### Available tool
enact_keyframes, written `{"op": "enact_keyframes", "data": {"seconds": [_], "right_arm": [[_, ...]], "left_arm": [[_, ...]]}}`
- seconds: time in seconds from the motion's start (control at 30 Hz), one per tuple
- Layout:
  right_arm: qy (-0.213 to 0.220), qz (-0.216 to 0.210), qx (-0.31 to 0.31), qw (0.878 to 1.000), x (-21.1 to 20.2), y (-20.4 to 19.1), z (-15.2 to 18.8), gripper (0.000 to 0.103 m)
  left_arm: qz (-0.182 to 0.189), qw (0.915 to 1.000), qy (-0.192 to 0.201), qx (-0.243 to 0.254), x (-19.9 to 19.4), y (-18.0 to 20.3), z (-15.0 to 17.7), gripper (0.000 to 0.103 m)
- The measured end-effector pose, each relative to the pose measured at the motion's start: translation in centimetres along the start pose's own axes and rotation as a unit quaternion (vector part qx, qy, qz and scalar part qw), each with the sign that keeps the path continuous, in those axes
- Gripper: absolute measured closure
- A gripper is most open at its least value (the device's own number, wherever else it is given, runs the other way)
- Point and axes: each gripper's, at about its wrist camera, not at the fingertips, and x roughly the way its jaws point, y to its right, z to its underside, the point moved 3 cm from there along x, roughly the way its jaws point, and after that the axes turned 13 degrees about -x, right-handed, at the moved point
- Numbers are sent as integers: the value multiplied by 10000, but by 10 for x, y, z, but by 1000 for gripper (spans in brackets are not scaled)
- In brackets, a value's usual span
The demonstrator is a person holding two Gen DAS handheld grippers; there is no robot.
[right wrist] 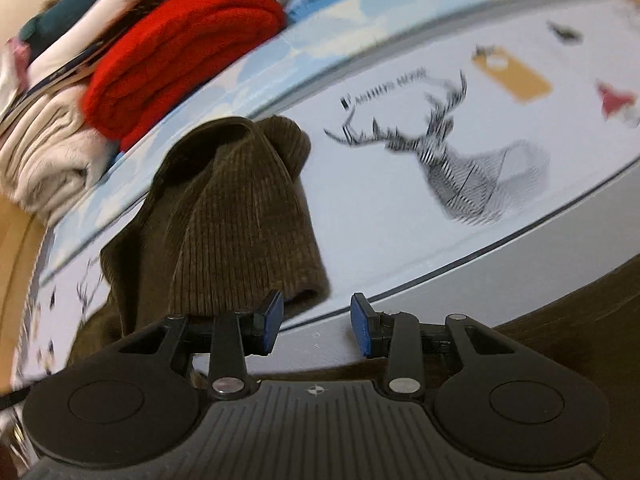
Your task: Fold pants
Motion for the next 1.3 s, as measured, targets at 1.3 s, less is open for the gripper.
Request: {"op": "enact_keyframes", "data": {"seconds": [1.3], "right_arm": [[1943, 2167, -1105, 9503, -204, 114, -234, 96]], "left_arm": [[1126, 9563, -1004, 2504, 70, 89, 19, 88]]}}
